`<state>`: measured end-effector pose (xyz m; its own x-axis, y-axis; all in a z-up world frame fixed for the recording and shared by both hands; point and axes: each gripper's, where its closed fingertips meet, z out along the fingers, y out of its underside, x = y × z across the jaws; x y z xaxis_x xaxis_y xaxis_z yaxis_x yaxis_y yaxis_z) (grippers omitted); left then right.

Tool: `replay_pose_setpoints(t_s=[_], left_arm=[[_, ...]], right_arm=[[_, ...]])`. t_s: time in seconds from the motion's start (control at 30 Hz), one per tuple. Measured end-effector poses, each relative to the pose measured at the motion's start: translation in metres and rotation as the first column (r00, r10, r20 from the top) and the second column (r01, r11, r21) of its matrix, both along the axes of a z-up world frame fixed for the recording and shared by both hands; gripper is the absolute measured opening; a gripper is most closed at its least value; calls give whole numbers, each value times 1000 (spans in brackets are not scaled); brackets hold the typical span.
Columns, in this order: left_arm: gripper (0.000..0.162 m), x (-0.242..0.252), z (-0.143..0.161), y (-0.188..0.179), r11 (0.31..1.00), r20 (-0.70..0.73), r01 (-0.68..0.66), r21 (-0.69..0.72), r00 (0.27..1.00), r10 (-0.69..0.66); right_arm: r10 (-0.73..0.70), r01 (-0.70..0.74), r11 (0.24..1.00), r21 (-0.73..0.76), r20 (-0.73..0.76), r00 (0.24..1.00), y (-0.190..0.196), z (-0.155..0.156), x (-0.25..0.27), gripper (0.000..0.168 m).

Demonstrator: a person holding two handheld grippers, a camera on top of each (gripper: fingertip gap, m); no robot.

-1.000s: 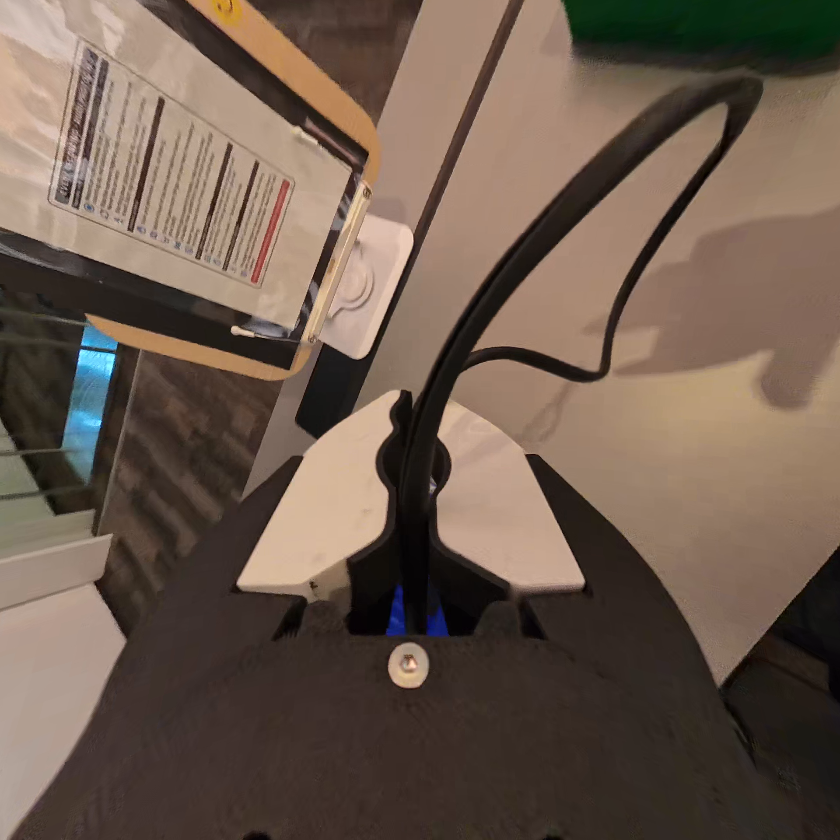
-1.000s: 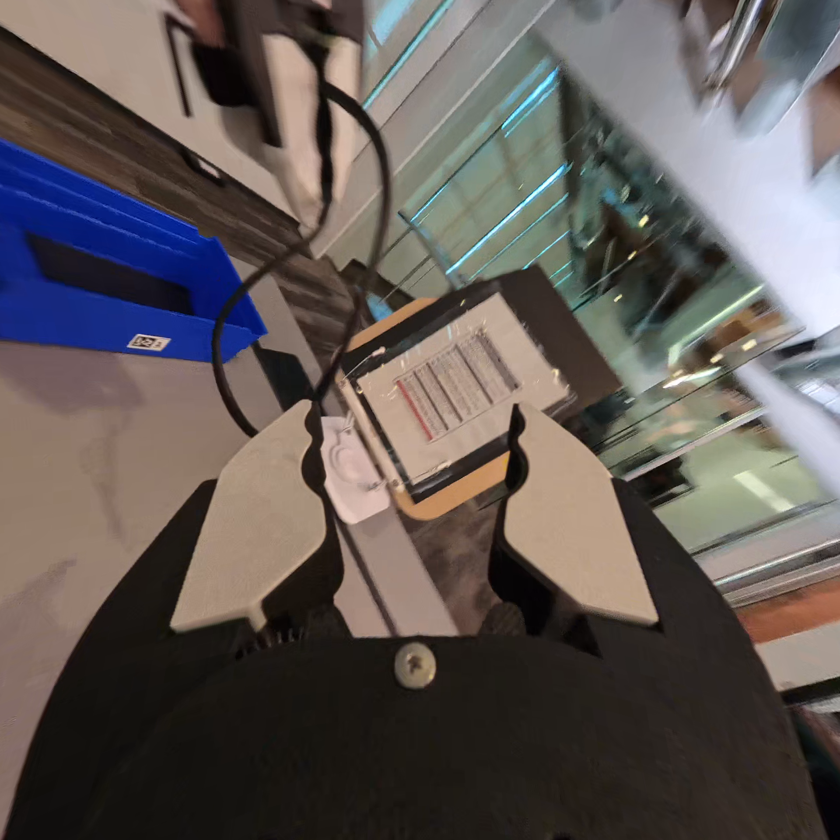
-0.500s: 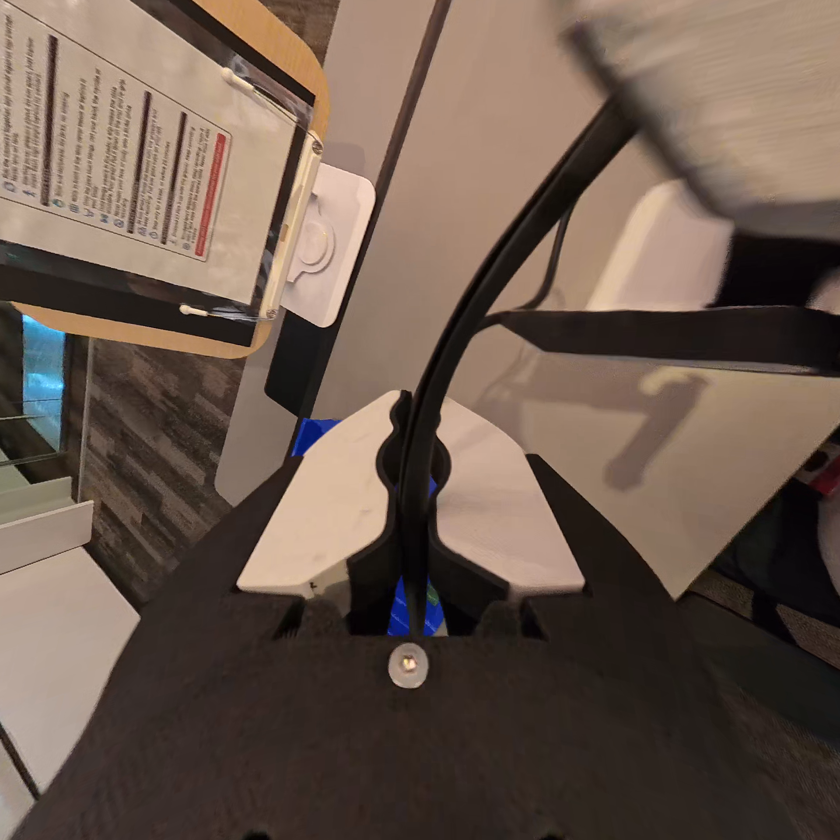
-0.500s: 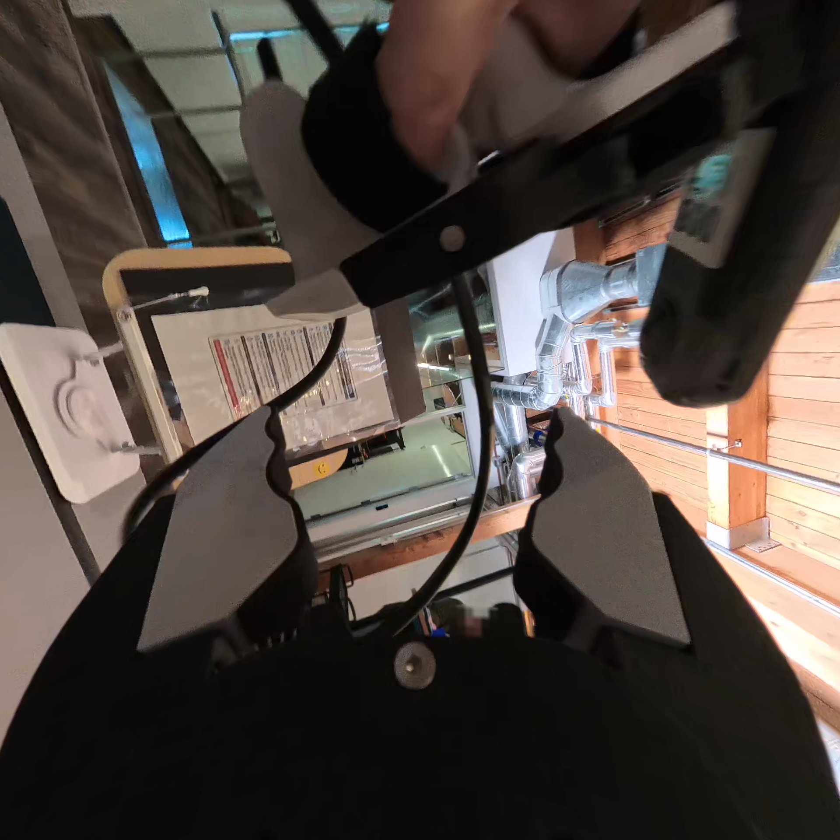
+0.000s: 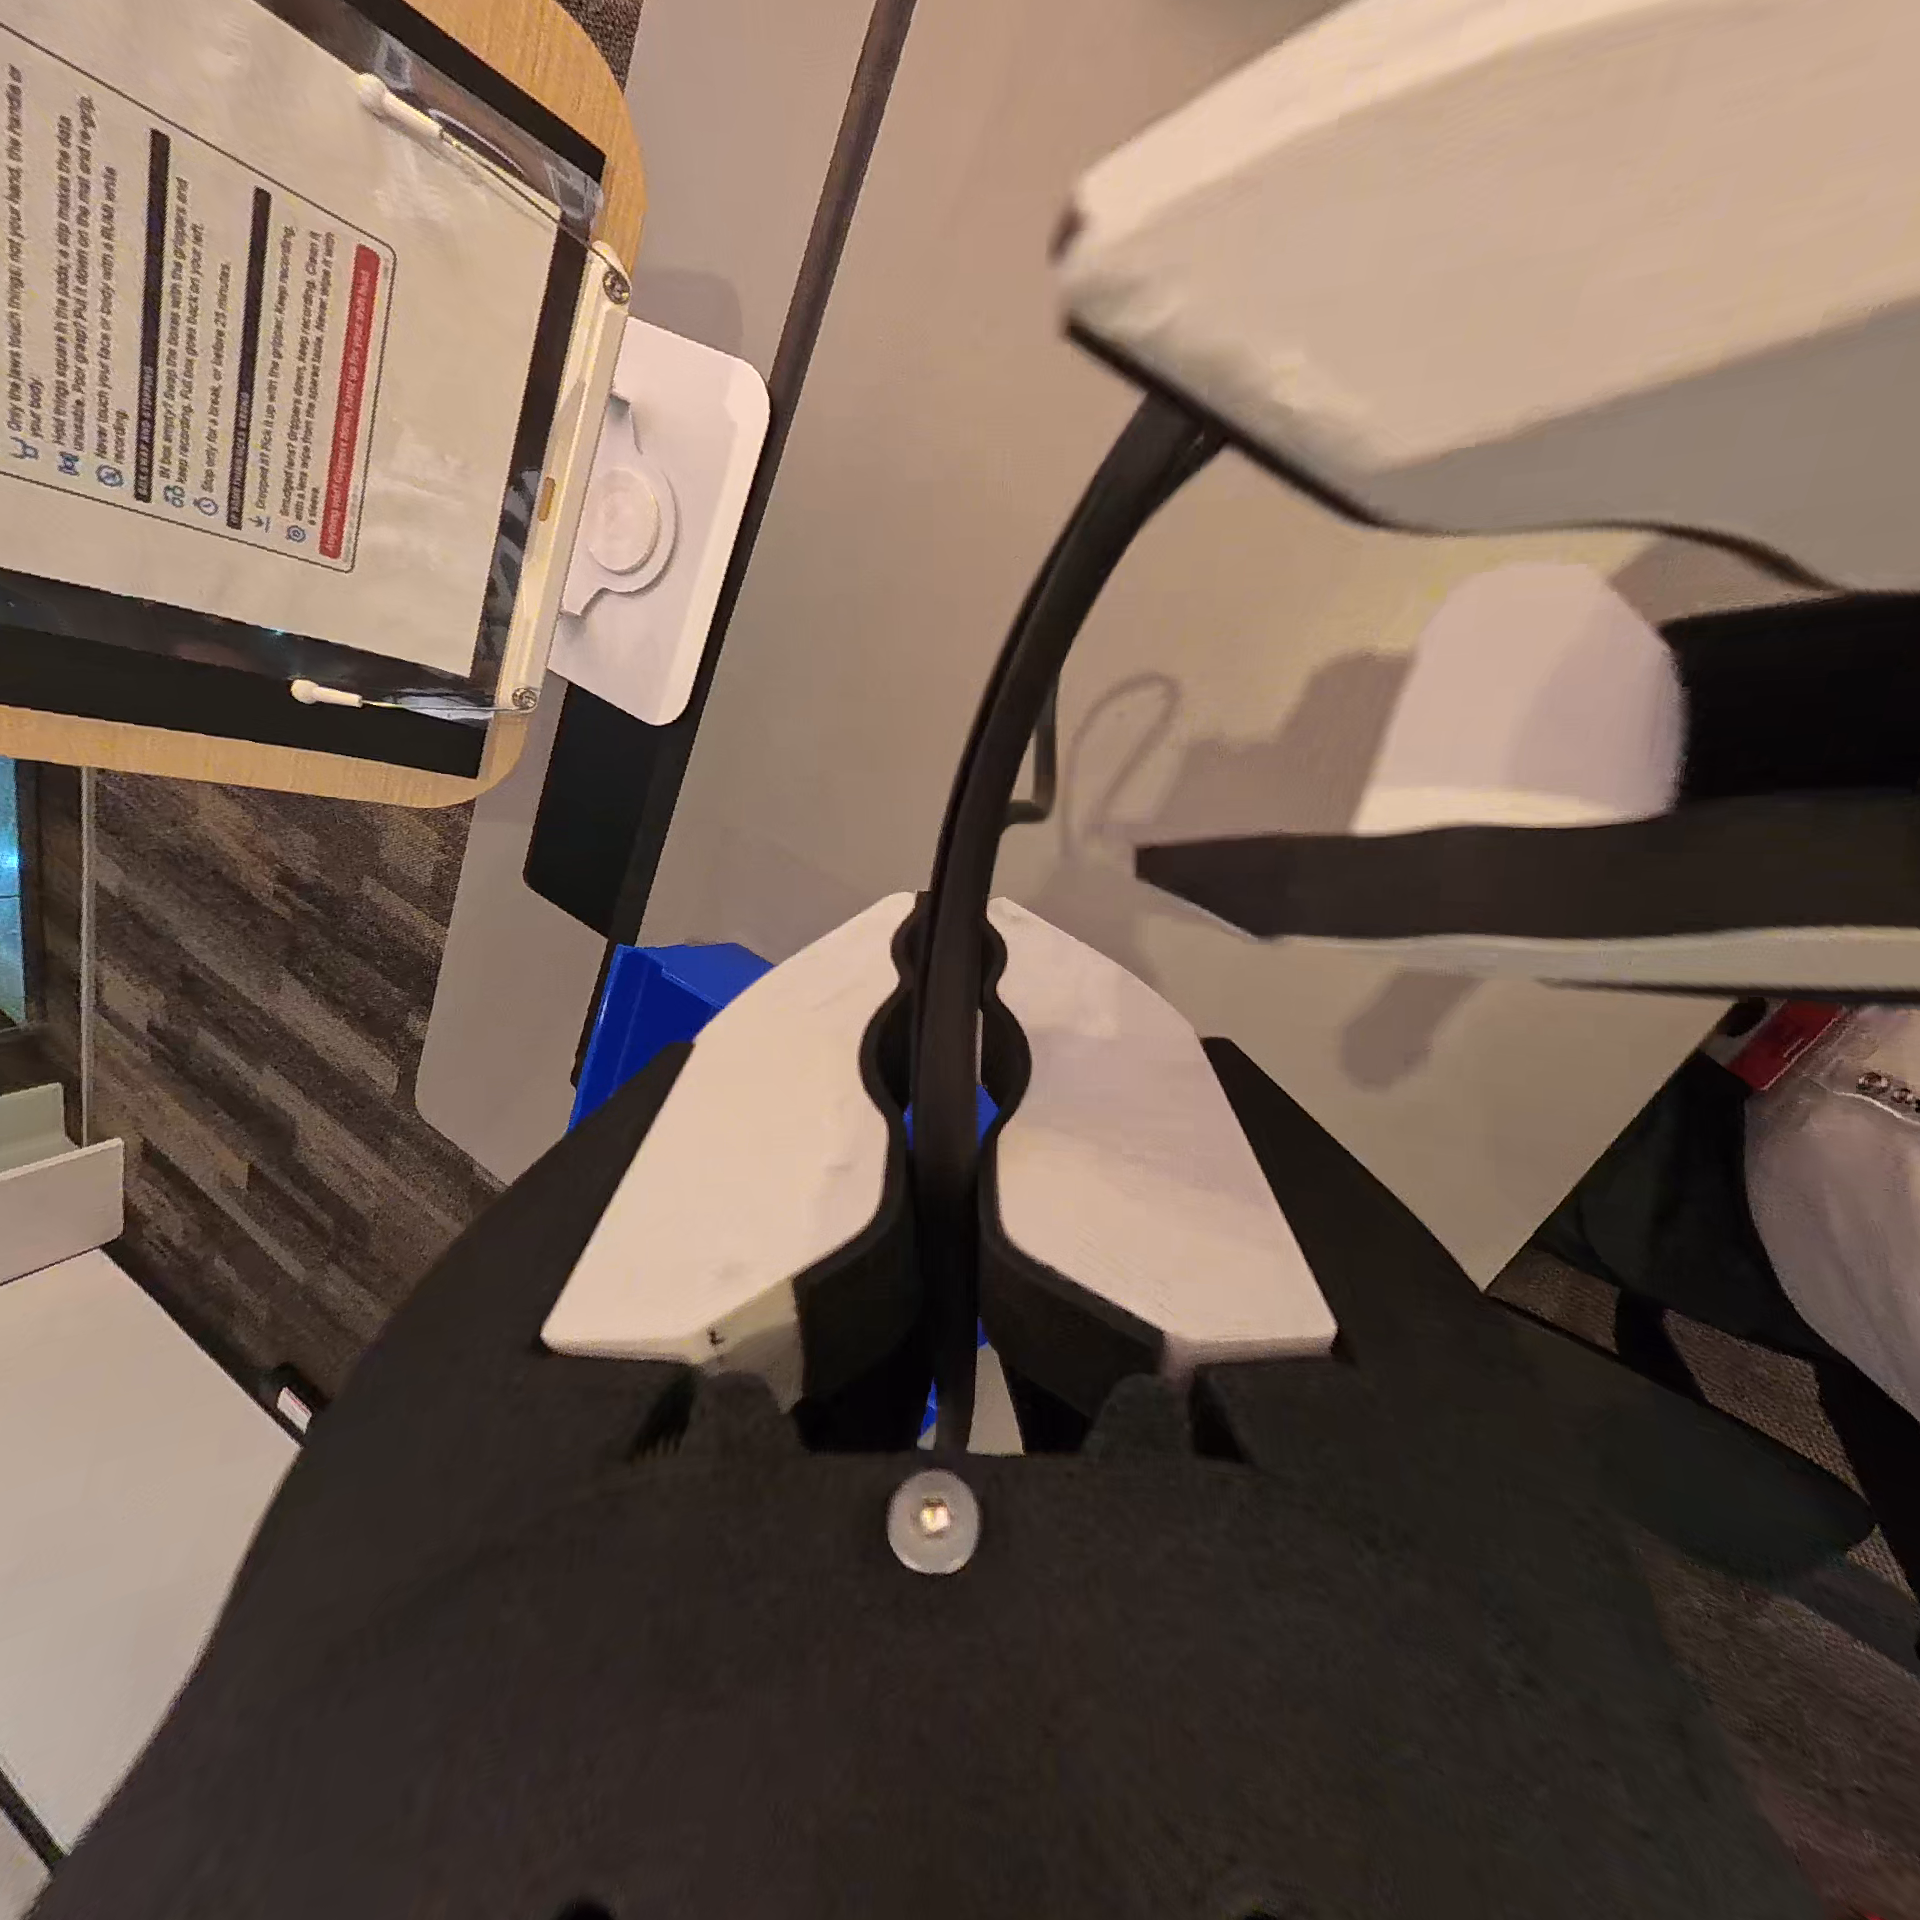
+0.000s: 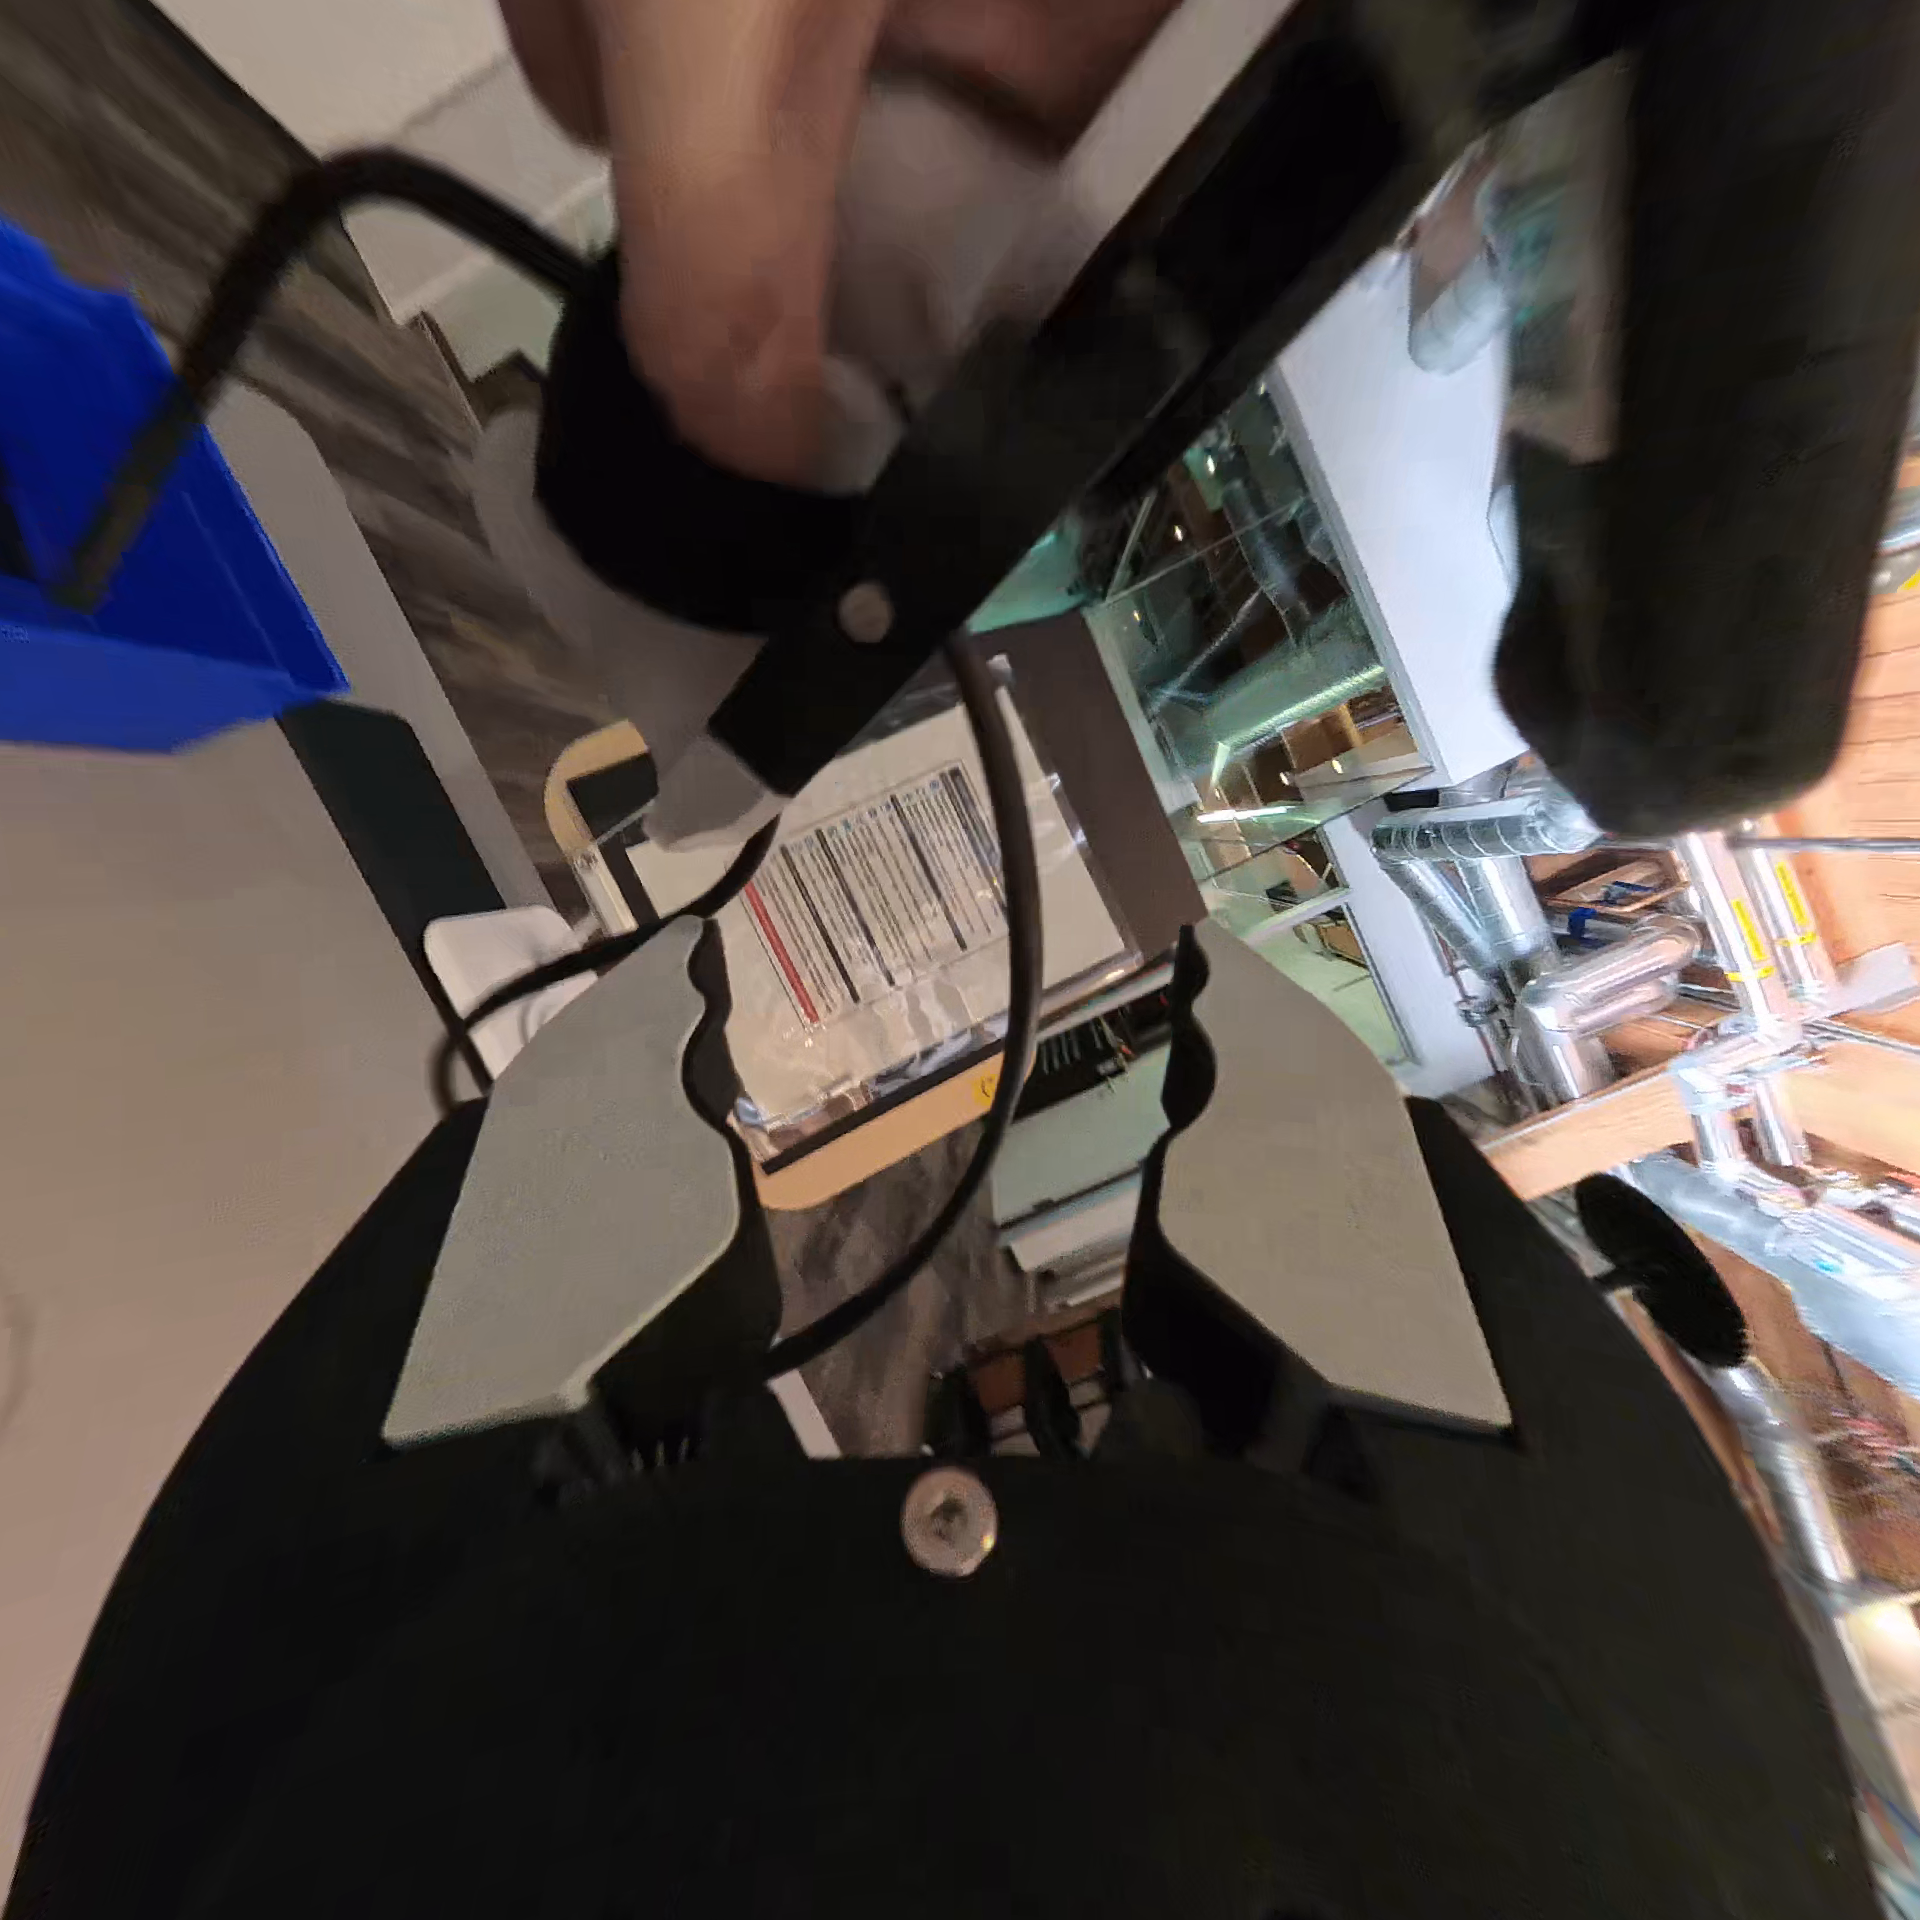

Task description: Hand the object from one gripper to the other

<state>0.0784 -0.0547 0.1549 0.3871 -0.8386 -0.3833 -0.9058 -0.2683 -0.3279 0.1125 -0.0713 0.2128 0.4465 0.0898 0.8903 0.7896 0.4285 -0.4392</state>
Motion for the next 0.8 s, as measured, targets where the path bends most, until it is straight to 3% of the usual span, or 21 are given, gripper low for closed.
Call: replay_pose_setpoints(t_s=[0.13, 0.27, 0.37, 0.43, 0.6, 0.7, 0.8], left_arm=[[6, 8, 2, -3, 1000, 27, 16, -5, 1000, -16], [6, 18, 3, -15, 998, 66, 47, -49, 997, -43], [6, 19, 1, -22, 995, 76, 53, -81, 996, -47], [6, 18, 0, -24, 994, 68, 61, -89, 996, -55], [6, 21, -5, -34, 984, 98, 81, -159, 993, -65], [7, 25, -3, -35, 981, 133, 104, -161, 988, -83], [31, 31, 14, -26, 992, 200, 116, -56, 974, -102]], right_arm=[[33, -33, 999, 22, 27, 999, -6, -1, -10, 83], [-122, 100, 983, 156, 143, 982, 21, -11, -4, 85], [-148, 109, 969, 220, 171, 974, 25, -15, -5, 82], [-132, 90, 967, 236, 168, 977, 21, -15, -6, 71], [-76, 39, 972, 230, 154, 985, 10, -15, -9, 18], [-50, 23, 981, 194, 138, 989, 11, -18, -6, 14], [-8, 0, 997, 83, 91, 996, 18, -30, 0, 6]])
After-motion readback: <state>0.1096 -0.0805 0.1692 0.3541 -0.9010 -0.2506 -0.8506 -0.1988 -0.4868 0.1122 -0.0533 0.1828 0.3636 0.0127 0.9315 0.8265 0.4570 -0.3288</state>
